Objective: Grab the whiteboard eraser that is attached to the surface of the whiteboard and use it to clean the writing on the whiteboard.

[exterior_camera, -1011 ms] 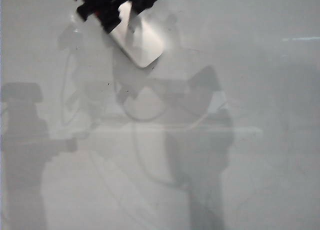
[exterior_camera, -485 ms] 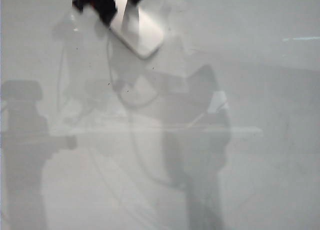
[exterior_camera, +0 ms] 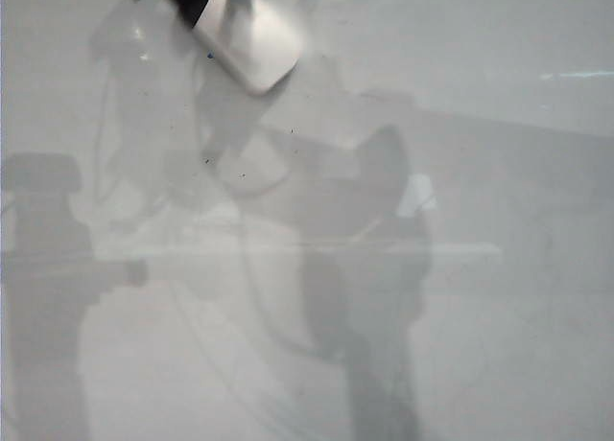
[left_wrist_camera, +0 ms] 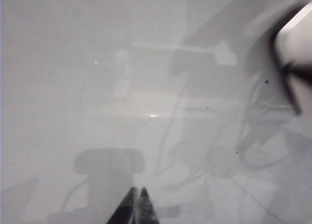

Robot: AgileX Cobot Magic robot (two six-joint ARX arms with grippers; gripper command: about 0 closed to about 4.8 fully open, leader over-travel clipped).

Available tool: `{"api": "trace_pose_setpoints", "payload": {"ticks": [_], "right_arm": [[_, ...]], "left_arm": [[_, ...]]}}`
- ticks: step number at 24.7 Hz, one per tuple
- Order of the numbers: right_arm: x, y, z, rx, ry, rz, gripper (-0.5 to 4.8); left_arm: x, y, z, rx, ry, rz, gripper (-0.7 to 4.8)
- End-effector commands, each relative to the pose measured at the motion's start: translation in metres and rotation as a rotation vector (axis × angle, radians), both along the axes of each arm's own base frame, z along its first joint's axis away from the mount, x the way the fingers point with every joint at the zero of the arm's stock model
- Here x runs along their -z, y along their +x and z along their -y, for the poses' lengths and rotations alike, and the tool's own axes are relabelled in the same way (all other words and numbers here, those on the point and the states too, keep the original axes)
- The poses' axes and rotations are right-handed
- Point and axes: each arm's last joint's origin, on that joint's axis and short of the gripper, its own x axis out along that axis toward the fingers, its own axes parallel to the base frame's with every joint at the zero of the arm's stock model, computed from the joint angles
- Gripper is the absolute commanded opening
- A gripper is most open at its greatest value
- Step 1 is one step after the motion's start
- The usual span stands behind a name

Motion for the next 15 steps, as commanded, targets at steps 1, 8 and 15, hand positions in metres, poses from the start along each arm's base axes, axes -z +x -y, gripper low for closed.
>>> {"api": "trace_pose_setpoints", "payload": {"ticks": [1,8,15], "right_arm": [[0.023,0.007,-0.011,-0.026,-0.039,-0.037,1.85],[0.009,-0.021,-0.012,0.039,-0.074,-0.017,1.9],[-0.027,-0.044,0.061,0.124,0.098,0.013,1.9]], "left_arm": [[-0.002,0.0,0.0,-0.005,0.003,0.018,-0.05],[-0.002,0.0,-0.002,-0.073,0.023,0.017,-0.05],[-0.002,0.001,-0.005,-0.166,0.018,0.015,-0.05]]}}
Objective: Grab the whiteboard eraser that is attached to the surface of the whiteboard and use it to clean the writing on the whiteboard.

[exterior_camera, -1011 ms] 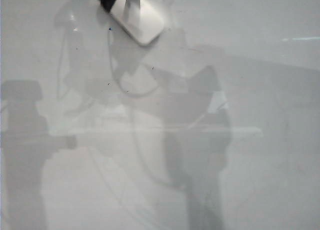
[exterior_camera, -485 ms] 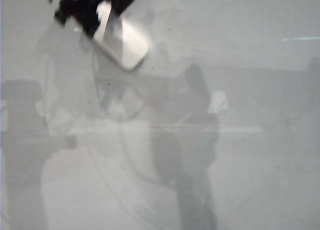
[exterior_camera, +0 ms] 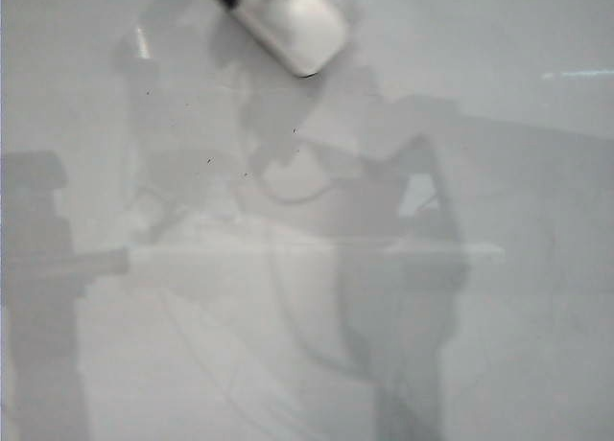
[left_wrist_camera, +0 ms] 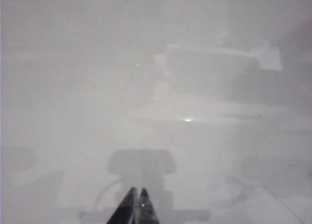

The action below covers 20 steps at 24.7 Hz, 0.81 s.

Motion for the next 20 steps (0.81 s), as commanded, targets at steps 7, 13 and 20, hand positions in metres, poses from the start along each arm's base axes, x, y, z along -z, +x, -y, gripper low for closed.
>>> {"api": "trace_pose_setpoints", "payload": {"ticks": [7,13,20], "right_arm": [[-0.018,-0.033,0.121,0.177,0.365,0.074,1.9],[0.004,-0.063,0.188,0.204,0.515,0.179,1.89],[0.056,-0.06,0.25,0.303,0.646,0.228,1.88]], "left_arm": [[-0.002,0.0,0.0,-0.004,0.003,0.013,-0.05],[-0.002,0.0,0.0,-0.004,0.003,0.013,-0.05],[-0.001,0.0,0.0,0.005,0.002,0.004,-0.05]]}}
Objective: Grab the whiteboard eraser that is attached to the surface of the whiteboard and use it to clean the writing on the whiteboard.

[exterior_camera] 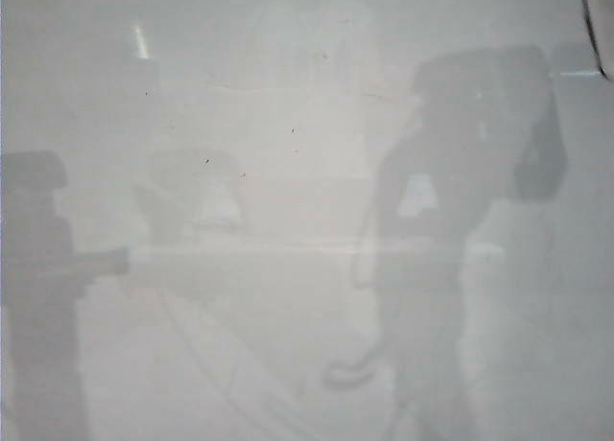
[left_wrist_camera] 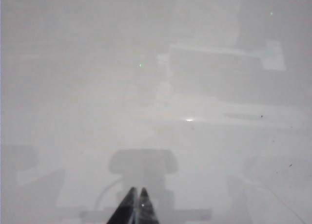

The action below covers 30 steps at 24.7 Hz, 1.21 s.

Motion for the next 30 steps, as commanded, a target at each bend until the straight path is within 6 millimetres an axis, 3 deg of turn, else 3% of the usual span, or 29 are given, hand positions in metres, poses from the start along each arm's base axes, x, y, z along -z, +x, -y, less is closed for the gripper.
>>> {"api": "trace_pose_setpoints", "payload": {"ticks": [1,4,9,19,30], "right_arm": [[0.01,0.01,0.018,-0.011,0.101,0.047,1.88],[0.019,0.026,0.041,-0.021,0.151,0.093,1.88],[0.021,0.047,0.057,-0.044,0.142,0.142,1.88],[0.023,0.075,0.053,-0.089,0.023,0.118,1.88],[0.015,0.077,0.056,-0.055,0.039,0.197,1.79]], "left_arm": [[-0.001,0.0,0.0,0.01,0.0,0.006,-0.05],[-0.001,0.0,0.0,0.007,0.0,0.008,-0.05],[-0.001,0.0,0.0,0.011,0.0,0.007,-0.05],[-0.001,0.0,0.0,0.011,0.0,0.006,-0.05],[0.0,0.0,0.0,0.011,0.0,-0.003,-0.05]]}}
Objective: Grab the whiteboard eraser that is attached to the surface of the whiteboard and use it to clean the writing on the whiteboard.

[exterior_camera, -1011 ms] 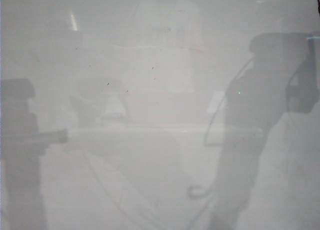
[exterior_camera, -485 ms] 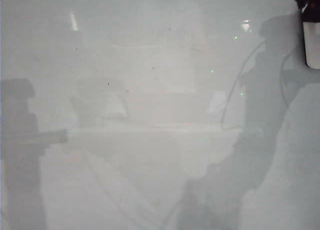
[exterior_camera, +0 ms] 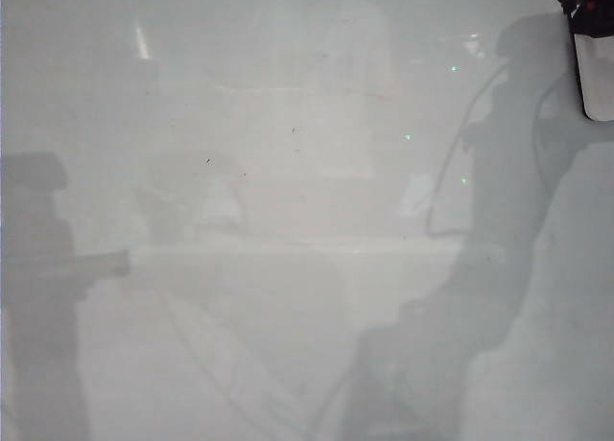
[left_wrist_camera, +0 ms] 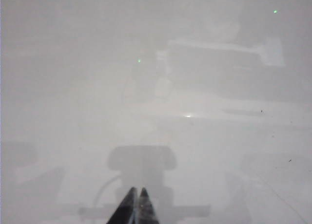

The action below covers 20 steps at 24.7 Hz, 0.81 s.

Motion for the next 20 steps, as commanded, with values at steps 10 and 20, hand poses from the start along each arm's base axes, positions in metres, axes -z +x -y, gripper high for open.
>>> {"api": "trace_pose_setpoints", "payload": {"ticks": [10,20], "right_arm": [[-0.0132,-0.0008,0.0005,0.0,0.053,0.094,3.1],[-0.0121,-0.008,0.0001,-0.002,0.049,0.029,4.63]], "left_arm": [[0.0002,-0.0001,0.0001,0.003,0.0,-0.009,-0.05],[0.0003,-0.0002,0.0,-0.001,-0.001,-0.01,-0.05]]}}
